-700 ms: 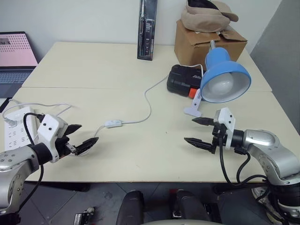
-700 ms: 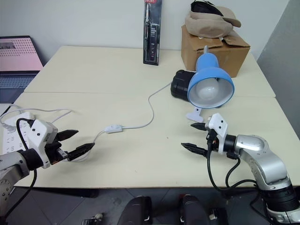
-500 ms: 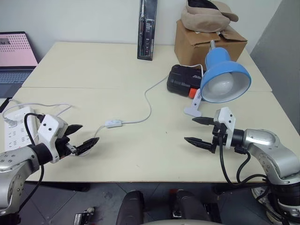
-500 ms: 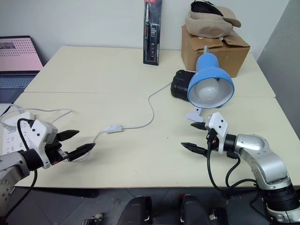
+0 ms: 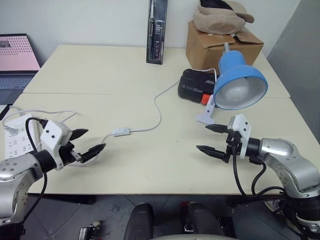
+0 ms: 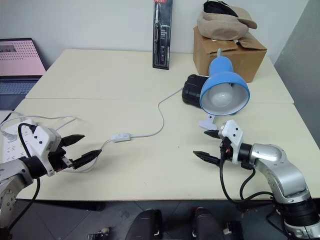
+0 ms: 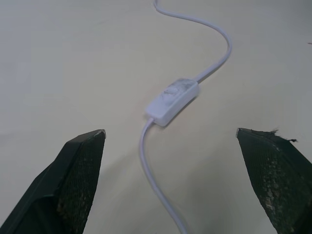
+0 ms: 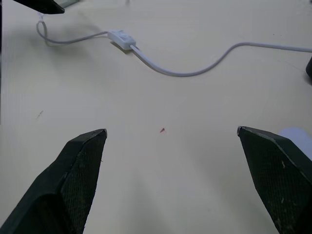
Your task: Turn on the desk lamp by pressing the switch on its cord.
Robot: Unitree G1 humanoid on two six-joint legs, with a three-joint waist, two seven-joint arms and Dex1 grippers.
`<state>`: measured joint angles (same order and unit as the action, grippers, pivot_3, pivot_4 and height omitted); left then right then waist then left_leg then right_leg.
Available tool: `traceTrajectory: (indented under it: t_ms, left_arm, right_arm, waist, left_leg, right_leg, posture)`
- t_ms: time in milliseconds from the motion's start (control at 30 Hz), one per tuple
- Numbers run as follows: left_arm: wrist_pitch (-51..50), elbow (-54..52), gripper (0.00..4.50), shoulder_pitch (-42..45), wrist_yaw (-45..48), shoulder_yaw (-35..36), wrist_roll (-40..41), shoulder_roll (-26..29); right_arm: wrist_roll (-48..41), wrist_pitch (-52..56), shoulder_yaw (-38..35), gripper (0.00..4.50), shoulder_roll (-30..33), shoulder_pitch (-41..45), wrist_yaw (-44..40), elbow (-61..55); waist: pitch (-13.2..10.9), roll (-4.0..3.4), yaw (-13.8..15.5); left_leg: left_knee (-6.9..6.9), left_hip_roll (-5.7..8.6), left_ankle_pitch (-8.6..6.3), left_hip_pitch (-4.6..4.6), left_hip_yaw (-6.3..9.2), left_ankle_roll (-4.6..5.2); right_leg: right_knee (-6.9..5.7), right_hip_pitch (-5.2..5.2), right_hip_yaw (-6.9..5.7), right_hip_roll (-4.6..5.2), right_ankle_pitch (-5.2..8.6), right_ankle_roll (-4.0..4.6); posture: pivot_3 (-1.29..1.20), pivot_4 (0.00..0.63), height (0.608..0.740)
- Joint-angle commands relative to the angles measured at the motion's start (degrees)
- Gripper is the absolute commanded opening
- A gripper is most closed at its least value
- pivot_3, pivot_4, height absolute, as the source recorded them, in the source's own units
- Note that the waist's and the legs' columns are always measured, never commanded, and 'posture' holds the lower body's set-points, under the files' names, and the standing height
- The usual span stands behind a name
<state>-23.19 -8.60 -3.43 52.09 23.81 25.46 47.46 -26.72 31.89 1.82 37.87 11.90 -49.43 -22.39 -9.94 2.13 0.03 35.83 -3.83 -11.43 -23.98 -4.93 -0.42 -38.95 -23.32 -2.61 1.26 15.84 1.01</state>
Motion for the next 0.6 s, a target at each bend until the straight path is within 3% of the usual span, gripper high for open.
traceTrajectory:
  t_ms: [33,267,600]
  left_arm:
    - [0.8,2.0,4.48,1.9,1.5,-0.5,1.0,0.0]
    - [2.8,13.4,4.48,10.9,5.9,-7.1,-1.6,0.5]
    - [12.8,39.3,4.48,30.8,14.4,-19.9,-11.3,-1.2]
  right_arm:
    - [-1.9,2.5,-0.8,4.5,-0.5,1.0,2.1,-4.2]
    - [-1.9,12.3,2.4,4.5,-0.7,3.6,7.7,-8.4]
    - [-4.1,17.2,3.1,4.5,-1.2,2.7,10.3,-15.3]
  waist:
    - [0.0,0.0,0.0]
    - [0.0,0.0,0.0]
    - [0.0,0.04,0.1]
  left_leg:
    - [0.0,0.0,0.0,0.0,0.0,0.0]
    - [0.01,0.0,0.0,-0.01,0.02,0.0]
    - [0.11,0.04,0.01,-0.42,0.05,0.02]
  right_leg:
    - [0.0,0.0,0.0,0.0,0.0,0.0]
    - [-0.01,-0.02,-0.02,0.0,0.0,0.0]
    - [0.01,-0.27,-0.14,-0.02,-0.02,-0.04]
  posture:
    - [0.0,0.15,0.74]
    - [0.0,0.15,0.74]
    - [0.0,0.15,0.74]
